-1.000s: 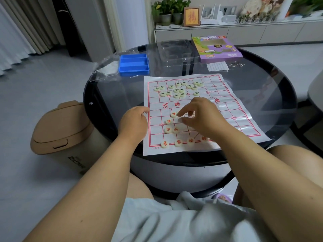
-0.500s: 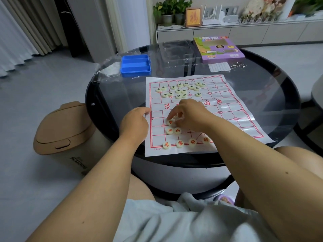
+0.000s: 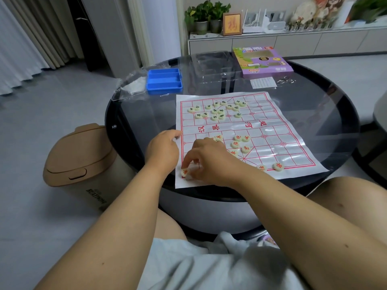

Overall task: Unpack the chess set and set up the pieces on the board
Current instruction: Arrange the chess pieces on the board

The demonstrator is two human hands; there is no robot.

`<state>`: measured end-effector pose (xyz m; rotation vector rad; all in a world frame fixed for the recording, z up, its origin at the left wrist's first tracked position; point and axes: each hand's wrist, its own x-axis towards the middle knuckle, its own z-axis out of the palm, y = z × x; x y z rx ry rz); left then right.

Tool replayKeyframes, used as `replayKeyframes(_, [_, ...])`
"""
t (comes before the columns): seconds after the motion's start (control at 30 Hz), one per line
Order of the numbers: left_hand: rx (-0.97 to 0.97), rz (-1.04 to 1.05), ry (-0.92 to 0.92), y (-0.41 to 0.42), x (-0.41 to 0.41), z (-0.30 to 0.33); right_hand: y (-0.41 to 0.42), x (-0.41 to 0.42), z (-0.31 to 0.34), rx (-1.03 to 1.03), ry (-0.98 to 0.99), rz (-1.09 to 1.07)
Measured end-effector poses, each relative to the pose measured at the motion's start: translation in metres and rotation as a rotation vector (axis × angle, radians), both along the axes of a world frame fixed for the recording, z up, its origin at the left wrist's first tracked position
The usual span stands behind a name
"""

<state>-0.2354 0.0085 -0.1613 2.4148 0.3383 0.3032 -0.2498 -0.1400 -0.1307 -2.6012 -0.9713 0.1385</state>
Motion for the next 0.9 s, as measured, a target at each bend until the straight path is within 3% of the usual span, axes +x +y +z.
replayKeyframes(0.23, [0.0,-0.019,-0.016,0.002,0.001,-0.003,-0.003,0.0,0.001,0.005,-0.022,-0.004])
replayKeyframes(0.43, [0.01,-0.069,-0.012,0.005,0.003,-0.008,-0.055,0.028,0.021,0.257,0.039,-0.305])
replayKeyframes(0.67, [-0.006,-0.071,-0.03,0.005,0.004,-0.011,-0.123,0.058,0.017,0.395,0.043,-0.633])
replayKeyframes(0.9, [0.011,-0.062,-0.025,0.005,0.006,-0.014,-0.129,0.058,0.003,0.354,0.08,-0.664])
